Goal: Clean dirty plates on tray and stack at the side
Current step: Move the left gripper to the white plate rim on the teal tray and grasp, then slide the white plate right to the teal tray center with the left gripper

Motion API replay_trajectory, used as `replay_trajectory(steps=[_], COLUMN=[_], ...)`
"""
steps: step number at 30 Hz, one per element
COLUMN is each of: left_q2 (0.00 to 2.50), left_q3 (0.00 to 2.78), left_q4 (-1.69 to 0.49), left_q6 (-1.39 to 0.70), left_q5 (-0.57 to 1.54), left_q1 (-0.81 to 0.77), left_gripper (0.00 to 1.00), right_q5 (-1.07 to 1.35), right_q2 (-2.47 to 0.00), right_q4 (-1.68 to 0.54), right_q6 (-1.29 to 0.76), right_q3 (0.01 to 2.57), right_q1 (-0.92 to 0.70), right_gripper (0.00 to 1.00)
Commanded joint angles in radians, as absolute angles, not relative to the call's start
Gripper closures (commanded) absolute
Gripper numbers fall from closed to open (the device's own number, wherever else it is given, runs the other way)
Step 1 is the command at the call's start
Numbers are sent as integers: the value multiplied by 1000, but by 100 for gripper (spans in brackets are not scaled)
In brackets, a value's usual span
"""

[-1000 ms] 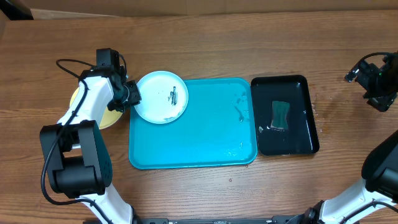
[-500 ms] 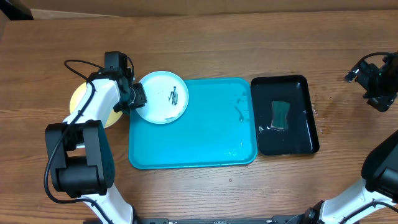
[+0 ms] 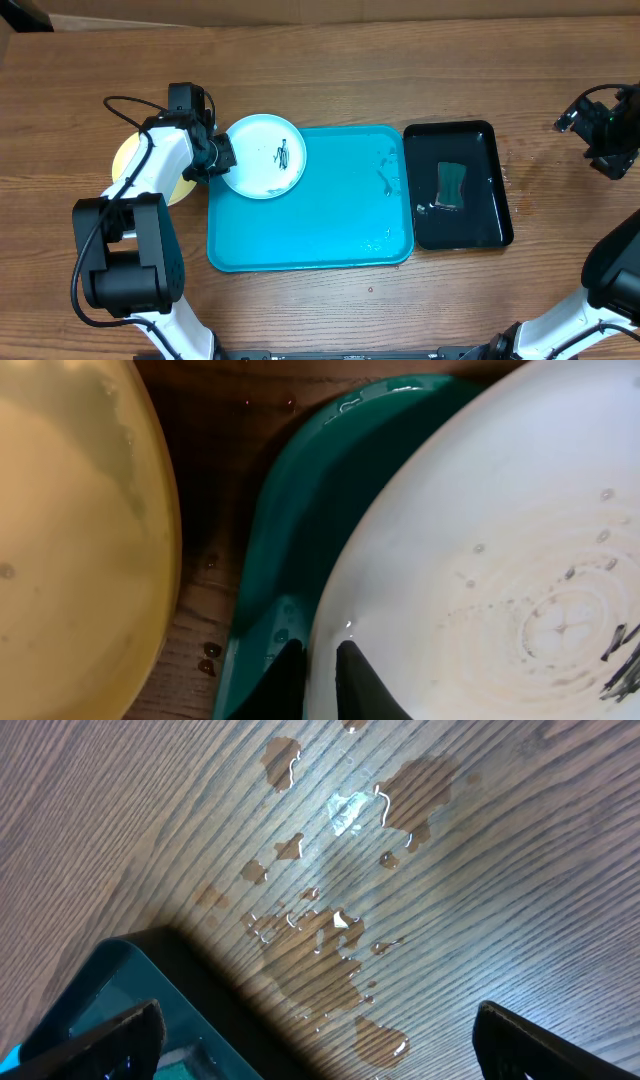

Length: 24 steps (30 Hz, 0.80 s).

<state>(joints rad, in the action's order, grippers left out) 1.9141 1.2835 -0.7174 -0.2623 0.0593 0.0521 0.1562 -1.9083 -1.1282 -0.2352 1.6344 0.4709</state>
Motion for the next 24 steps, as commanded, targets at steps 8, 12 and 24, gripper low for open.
replay_trajectory(steps=[8, 12, 24], left_q2=[1909, 1909, 1909], left_q3=[1278, 1278, 1278], left_q4=[-725, -741, -815], left_q6=[-270, -269, -265], left_q5=[91, 141, 219], left_q1=[43, 43, -15], left_gripper=[96, 96, 96], right_q5=[151, 151, 151], right_q2=[-1894, -1894, -1894], right_q4=[-1126, -1126, -1126], right_q6=[-236, -236, -236], right_q3=[1643, 1643, 1643], right_q1=[474, 474, 474], right_gripper=[0, 0, 0])
